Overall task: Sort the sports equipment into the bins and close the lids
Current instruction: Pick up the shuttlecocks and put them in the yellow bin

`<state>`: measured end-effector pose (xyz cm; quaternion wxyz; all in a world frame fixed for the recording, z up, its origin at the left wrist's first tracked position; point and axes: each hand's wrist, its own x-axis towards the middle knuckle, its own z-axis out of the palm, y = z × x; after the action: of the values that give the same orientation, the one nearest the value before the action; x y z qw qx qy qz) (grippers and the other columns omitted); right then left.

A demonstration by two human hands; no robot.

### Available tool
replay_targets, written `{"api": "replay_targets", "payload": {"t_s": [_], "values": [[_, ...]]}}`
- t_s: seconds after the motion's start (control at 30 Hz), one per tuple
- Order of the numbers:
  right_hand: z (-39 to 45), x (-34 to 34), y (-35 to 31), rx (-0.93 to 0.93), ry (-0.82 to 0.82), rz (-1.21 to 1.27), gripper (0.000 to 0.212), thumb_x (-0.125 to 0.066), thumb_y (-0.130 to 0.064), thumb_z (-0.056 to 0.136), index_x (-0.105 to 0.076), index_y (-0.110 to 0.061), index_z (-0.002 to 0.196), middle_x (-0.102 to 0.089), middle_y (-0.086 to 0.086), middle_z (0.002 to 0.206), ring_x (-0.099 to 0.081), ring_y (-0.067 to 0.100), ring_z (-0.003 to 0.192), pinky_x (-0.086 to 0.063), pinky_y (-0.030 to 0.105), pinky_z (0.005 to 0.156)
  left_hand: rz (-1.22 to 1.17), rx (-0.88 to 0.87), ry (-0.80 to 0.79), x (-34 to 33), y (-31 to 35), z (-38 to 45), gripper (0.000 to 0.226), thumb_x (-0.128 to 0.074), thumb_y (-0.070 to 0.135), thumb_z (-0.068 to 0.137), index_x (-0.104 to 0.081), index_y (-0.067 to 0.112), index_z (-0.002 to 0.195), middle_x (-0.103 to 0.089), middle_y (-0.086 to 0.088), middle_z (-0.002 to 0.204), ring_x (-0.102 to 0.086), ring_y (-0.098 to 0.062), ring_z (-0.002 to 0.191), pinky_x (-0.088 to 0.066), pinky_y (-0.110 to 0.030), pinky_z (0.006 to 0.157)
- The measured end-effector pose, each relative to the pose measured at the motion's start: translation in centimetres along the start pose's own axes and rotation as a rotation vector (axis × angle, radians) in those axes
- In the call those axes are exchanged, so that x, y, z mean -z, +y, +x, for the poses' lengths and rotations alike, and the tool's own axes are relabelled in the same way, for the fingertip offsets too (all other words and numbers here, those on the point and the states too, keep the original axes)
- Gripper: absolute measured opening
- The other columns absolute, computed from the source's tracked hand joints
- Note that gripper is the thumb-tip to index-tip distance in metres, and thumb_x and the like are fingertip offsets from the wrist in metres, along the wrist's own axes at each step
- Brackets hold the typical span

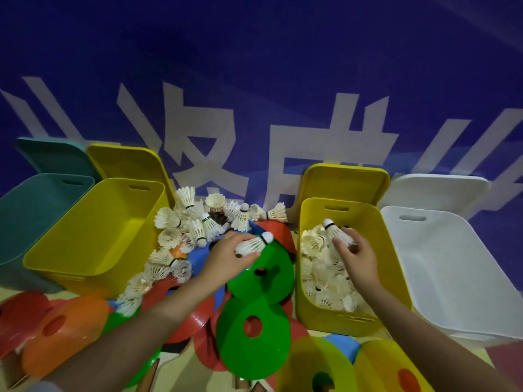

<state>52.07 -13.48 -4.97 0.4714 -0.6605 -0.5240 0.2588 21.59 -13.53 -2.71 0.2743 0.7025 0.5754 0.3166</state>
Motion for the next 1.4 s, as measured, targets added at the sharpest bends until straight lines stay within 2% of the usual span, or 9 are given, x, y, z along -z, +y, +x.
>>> {"api": "replay_targets", "payload": {"t_s": [0.27, 0.5, 0.67, 0.8, 1.03, 1.13, 1.23, 1.3, 1.4], "values": [[0.1, 7.2, 4.9, 0.037, -0.005, -0.248, 0.040, -0.068, -0.031, 0.085, -0.060, -0.019, 0.122, -0.060, 0.001, 0.110, -0.056, 0.017, 0.099, -0.046, 0.031, 0.084, 0.051, -0.061, -0.128, -10.7, 9.0, 4.8, 0.036, -0.061, 0.042, 0.088, -0.062, 0.022, 0.118, -0.068, 0.003, 0.105, -0.062, -0.016, 0.095, -0.050, -0.032, 0.076], [0.1, 8.0, 4.7, 0.001, 0.106, -0.060, 0.034, -0.066, -0.031, 0.087, -0.060, -0.026, 0.119, -0.057, -0.008, 0.102, -0.054, 0.005, 0.091, -0.046, 0.019, 0.081, 0.522, -0.018, -0.276, -17.5, 9.1, 8.8, 0.048, -0.052, 0.037, 0.094, -0.042, 0.020, 0.137, -0.060, -0.009, 0.123, -0.058, -0.029, 0.109, -0.049, -0.037, 0.081], [0.2, 8.1, 5.3, -0.015, 0.070, -0.026, 0.036, -0.064, -0.036, 0.087, -0.058, -0.028, 0.122, -0.057, -0.010, 0.106, -0.053, -0.002, 0.091, -0.039, 0.005, 0.075, 0.786, -0.034, -0.429, -19.3, 7.4, 9.2, 0.033, -0.043, 0.040, 0.098, -0.059, 0.034, 0.126, -0.059, -0.001, 0.125, -0.057, -0.023, 0.112, -0.047, -0.032, 0.080], [0.4, 7.3, 5.8, 0.076, 0.004, -0.185, 0.042, -0.062, -0.041, 0.087, -0.057, -0.025, 0.126, -0.057, -0.005, 0.116, -0.055, 0.010, 0.103, -0.046, 0.023, 0.086, 0.737, -0.001, -0.501, -20.2, 7.0, 10.0, 0.040, -0.031, 0.039, 0.100, -0.068, 0.024, 0.105, -0.058, -0.010, 0.120, -0.053, -0.027, 0.111, -0.044, -0.035, 0.082], [2.4, 5.4, 6.8, 0.091, -0.256, -0.321, 0.045, -0.058, -0.042, 0.090, -0.054, -0.025, 0.130, -0.052, 0.002, 0.125, -0.054, 0.019, 0.110, -0.043, 0.028, 0.092, 0.533, -0.264, -0.057, -17.0, 8.3, 8.1, 0.038, -0.046, 0.029, 0.097, -0.051, 0.024, 0.134, -0.040, -0.002, 0.147, -0.030, -0.022, 0.139, -0.015, -0.038, 0.117], [3.8, 3.2, 6.8, 0.062, -0.303, -0.329, 0.044, -0.058, -0.043, 0.090, -0.055, -0.024, 0.130, -0.056, 0.006, 0.122, -0.057, 0.021, 0.104, -0.046, 0.032, 0.089, 0.475, -0.135, 0.029, -15.9, 7.0, 6.9, 0.047, -0.044, 0.024, 0.098, -0.038, 0.023, 0.144, -0.029, -0.004, 0.154, -0.020, -0.024, 0.143, -0.016, -0.040, 0.118], [4.7, 1.4, 7.0, 0.023, -0.313, -0.413, 0.046, -0.053, -0.044, 0.093, -0.051, -0.026, 0.135, -0.056, 0.007, 0.122, -0.059, 0.023, 0.100, -0.046, 0.031, 0.084, 0.259, 0.087, 0.001, -15.5, 5.5, 5.7, 0.052, -0.036, 0.024, 0.101, -0.021, 0.021, 0.151, -0.028, -0.003, 0.154, -0.031, -0.020, 0.138, -0.032, -0.030, 0.109], [5.1, 1.2, 7.5, 0.006, -0.314, -0.529, 0.045, -0.046, -0.046, 0.095, -0.048, -0.029, 0.137, -0.056, 0.006, 0.122, -0.059, 0.025, 0.101, -0.048, 0.032, 0.080, 0.090, 0.213, 0.029, -15.3, 5.1, 5.3, 0.050, -0.035, 0.025, 0.102, -0.023, 0.022, 0.151, -0.049, -0.005, 0.140, -0.057, -0.017, 0.109, -0.047, -0.028, 0.086], [5.7, 1.5, 8.2, -0.061, -0.288, -0.600, 0.043, -0.042, -0.046, 0.096, -0.053, -0.025, 0.132, -0.056, 0.010, 0.122, -0.058, 0.027, 0.102, -0.051, 0.035, 0.083, 0.027, 0.245, 0.051, -15.6, 5.5, 5.1, 0.047, -0.035, 0.025, 0.102, -0.028, 0.026, 0.149, -0.064, -0.005, 0.115, -0.053, -0.006, 0.067, -0.040, -0.019, 0.054]]}}
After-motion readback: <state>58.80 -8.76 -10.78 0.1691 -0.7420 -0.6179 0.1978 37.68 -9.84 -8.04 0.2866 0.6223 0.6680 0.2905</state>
